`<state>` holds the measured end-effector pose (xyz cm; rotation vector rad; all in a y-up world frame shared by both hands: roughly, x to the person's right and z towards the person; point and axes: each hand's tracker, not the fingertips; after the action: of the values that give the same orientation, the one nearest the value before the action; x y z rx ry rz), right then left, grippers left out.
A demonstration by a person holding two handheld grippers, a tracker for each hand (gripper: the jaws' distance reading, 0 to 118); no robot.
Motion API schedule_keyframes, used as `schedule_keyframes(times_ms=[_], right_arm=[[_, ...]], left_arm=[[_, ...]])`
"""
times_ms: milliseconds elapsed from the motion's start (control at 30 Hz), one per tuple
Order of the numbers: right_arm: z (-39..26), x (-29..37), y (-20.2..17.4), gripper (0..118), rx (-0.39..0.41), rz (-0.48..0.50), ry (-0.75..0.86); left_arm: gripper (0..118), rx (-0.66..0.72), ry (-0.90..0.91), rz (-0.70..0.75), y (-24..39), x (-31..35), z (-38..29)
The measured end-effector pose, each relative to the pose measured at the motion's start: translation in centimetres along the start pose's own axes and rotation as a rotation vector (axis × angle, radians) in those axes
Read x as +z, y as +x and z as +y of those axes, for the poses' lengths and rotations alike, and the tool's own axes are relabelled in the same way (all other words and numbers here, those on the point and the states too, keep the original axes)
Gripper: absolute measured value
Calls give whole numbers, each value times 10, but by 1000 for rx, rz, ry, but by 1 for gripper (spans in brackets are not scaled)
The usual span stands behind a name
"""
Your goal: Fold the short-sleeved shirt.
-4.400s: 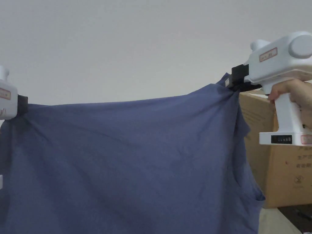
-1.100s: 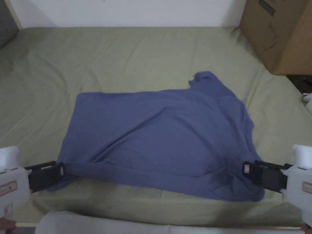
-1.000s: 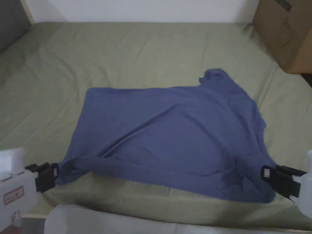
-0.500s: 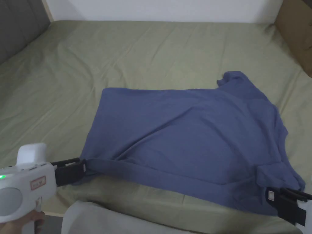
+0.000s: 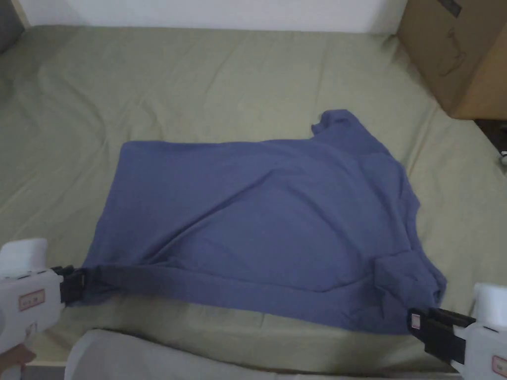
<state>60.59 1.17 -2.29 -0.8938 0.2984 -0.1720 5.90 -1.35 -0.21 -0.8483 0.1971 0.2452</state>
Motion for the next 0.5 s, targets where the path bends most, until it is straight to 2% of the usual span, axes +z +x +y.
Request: schedule_keyframes(times_ms=[100,133,200,233,267,433,500], right_arm=[[0,-2,-1,0,34,-46,-10],[0,-4,-3,7,53,-68,-13],[2,-8,-6,71,102,-87,-31],[4,-14,-4,98,132,-88,-51],[7,-19,-5,106,153,-99,-71],[15,-37,-3,100,194,-138,-63],[18,-43,3,84,187,-147,-50]], left_arm=[[4,-14,17,14,0,4,6],[4,-8,22,10,0,6,7],[4,8,25,-2,-2,6,3],[4,5,20,-5,0,6,3],[4,-4,19,3,2,6,2],[4,-45,0,23,2,0,0],[4,-47,-8,23,4,2,3]])
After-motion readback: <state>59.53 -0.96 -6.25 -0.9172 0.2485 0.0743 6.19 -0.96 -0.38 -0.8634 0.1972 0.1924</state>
